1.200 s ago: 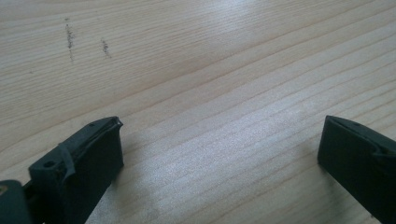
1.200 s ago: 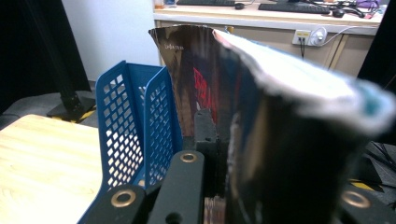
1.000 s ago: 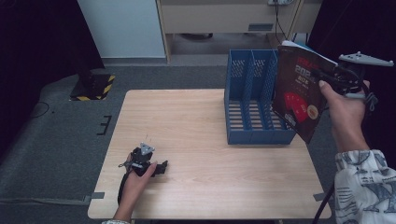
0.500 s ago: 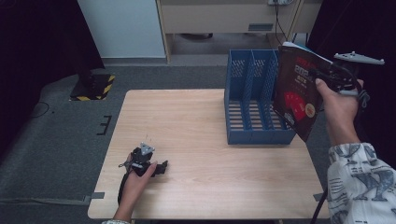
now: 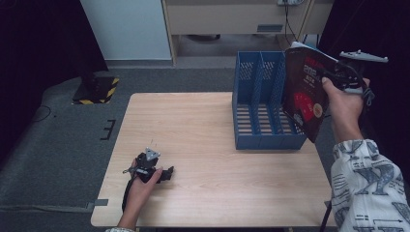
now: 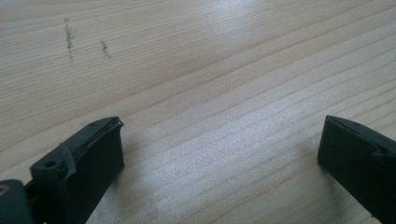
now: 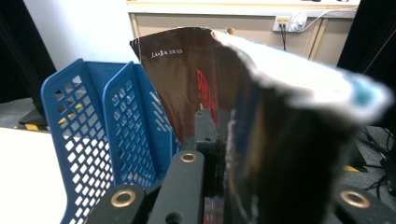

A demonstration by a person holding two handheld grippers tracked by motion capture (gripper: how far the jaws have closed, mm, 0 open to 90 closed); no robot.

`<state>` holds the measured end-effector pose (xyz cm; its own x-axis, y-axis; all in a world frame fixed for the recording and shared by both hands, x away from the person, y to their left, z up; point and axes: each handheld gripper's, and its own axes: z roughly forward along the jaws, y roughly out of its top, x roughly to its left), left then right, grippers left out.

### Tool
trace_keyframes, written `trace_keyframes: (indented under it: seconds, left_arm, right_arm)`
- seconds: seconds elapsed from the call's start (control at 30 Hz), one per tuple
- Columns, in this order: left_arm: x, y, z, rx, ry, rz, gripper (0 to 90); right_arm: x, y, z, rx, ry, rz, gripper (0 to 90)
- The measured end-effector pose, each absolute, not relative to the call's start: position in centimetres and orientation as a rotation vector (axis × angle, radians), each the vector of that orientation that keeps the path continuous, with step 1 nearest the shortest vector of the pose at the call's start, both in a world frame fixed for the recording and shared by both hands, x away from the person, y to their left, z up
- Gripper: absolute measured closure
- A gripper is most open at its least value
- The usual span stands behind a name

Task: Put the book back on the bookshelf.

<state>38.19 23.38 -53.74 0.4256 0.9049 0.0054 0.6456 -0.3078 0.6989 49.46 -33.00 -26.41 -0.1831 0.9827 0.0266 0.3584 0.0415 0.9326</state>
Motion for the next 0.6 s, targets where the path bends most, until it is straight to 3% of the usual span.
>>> trace_keyframes:
  seconds: [0.6]
  left_arm:
    - [38.2, 23.3, -53.7, 2.058, 1.306, 0.535, 0.0]
  right_arm:
    - [49.3, -34.1, -26.7, 1.409, 1.599, 1.155, 87.0]
